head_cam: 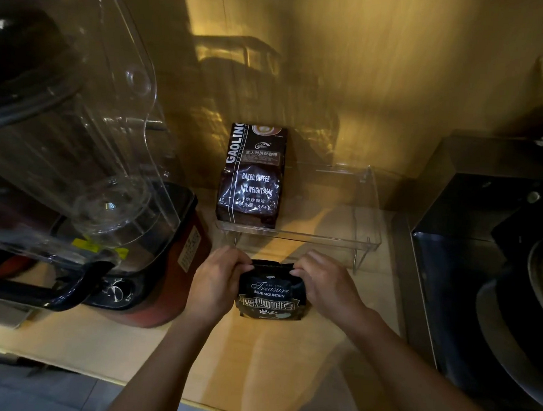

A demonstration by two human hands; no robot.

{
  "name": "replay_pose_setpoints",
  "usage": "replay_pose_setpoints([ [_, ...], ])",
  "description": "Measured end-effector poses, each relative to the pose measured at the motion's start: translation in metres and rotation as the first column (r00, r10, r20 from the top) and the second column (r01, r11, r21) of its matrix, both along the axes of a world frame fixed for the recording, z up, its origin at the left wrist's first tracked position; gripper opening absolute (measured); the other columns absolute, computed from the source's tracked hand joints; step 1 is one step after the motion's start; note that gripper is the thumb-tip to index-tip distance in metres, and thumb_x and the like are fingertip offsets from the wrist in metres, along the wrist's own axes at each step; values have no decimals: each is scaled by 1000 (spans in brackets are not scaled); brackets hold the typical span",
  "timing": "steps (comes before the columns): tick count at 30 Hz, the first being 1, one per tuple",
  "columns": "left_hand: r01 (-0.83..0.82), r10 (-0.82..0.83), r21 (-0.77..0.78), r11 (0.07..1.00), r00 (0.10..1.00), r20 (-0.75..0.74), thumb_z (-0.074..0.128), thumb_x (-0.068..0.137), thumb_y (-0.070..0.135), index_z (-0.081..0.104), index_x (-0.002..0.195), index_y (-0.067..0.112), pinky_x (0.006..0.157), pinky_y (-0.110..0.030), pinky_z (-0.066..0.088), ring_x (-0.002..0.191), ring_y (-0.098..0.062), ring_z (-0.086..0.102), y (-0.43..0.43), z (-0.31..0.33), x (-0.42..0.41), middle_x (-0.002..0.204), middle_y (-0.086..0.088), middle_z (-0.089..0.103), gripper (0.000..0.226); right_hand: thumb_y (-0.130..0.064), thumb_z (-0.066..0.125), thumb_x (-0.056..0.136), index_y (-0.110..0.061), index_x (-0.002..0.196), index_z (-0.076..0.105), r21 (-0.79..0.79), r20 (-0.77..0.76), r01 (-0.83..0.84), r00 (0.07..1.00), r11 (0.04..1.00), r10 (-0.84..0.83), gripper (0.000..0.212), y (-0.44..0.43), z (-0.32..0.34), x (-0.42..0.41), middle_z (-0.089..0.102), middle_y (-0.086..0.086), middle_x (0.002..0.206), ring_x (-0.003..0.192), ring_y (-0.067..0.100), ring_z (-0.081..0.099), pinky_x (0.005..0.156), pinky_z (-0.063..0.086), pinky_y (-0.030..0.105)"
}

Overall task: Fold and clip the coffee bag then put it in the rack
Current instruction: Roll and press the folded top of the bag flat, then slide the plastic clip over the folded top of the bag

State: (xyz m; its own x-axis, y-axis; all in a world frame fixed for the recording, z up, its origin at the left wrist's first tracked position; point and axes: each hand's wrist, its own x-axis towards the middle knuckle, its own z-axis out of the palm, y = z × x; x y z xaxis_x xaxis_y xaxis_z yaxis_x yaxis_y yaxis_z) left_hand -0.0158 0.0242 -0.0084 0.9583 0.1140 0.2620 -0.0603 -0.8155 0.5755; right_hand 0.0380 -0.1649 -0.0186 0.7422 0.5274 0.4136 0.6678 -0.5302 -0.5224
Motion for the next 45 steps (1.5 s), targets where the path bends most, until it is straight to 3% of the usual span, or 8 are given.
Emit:
replay_pose_setpoints([
  [5, -104, 109, 140, 985, 994, -27, 68, 78, 28, 61, 73, 11, 61, -30, 36, 71, -24, 54, 8, 4, 2, 71, -4, 60, 19, -6, 69, 76, 0, 65, 57, 60, -31, 57, 998, 997, -55, 17, 0, -4, 1, 61, 16, 63, 53, 28, 56, 50, 46, 31],
  [11, 151, -151, 343, 927, 988, -27, 64, 81, 27, 65, 93, 17, 79, -43, 40, 95, -31, 54, -16, 10, 6, 103, -11, 63, 16, -16, 67, 77, -2, 67, 57, 56, -68, 54, 996, 997, -50, 20, -3, -10, 2, 62, 14, 64, 56, 29, 56, 51, 46, 35],
  [16, 270, -268, 160, 949, 963, -38, 55, 87, 16, 62, 90, 12, 70, -40, 46, 78, -29, 58, -51, 2, 13, 81, -11, 66, 9, -14, 67, 78, -13, 87, 62, 194, -283, 133, 956, 972, -74, 10, -12, -16, 2, 62, 3, 71, 65, 18, 56, 58, 43, 26],
  [20, 231, -231, 49, 972, 973, -5, 59, 84, 11, 62, 81, 11, 65, -37, 46, 74, -22, 57, -49, -3, 16, 77, -8, 65, 4, -30, 66, 77, -29, 101, 58, 276, -597, 414, 781, 867, -182, 25, -30, -34, -4, 62, -6, 83, 76, 10, 58, 67, 51, 29],
  [24, 218, -219, 55, 974, 976, 7, 61, 83, 12, 63, 80, 12, 64, -37, 49, 74, -21, 59, -51, -2, 15, 77, -7, 67, 4, -22, 60, 83, -14, 92, 59, -117, -500, 494, 720, 862, -481, 12, -54, -63, -7, 62, 8, 97, 86, 23, 57, 77, 48, 38],
  [28, 180, -180, 28, 983, 984, 5, 62, 83, 13, 64, 79, 11, 64, -38, 49, 76, -23, 60, -52, 0, 17, 78, -7, 68, 5, -37, 66, 75, -15, 97, 55, -485, -427, 273, 755, 831, -498, 33, -64, -85, -12, 54, 5, 105, 101, 24, 48, 87, 34, 35],
  [35, 136, -137, -42, 990, 990, -33, 62, 83, 14, 56, 87, 14, 62, -39, 50, 75, -24, 59, -51, 3, 15, 80, -7, 66, 7, -23, 55, 83, -15, 99, 51, -541, -327, 274, 802, 795, -499, 18, -65, -100, -21, 55, 5, 108, 103, 23, 47, 87, 34, 32],
  [45, 269, -256, 182, 946, 962, -93, 58, 69, -10, 68, 77, 17, 58, -32, 32, 68, -26, 51, -48, 5, 22, 70, -9, 54, 30, -28, 46, 92, -19, 99, 48, 12, -520, 266, 825, 964, -222, 12, -60, -54, -21, 53, -5, 73, 60, 12, 50, 54, 40, 31],
])
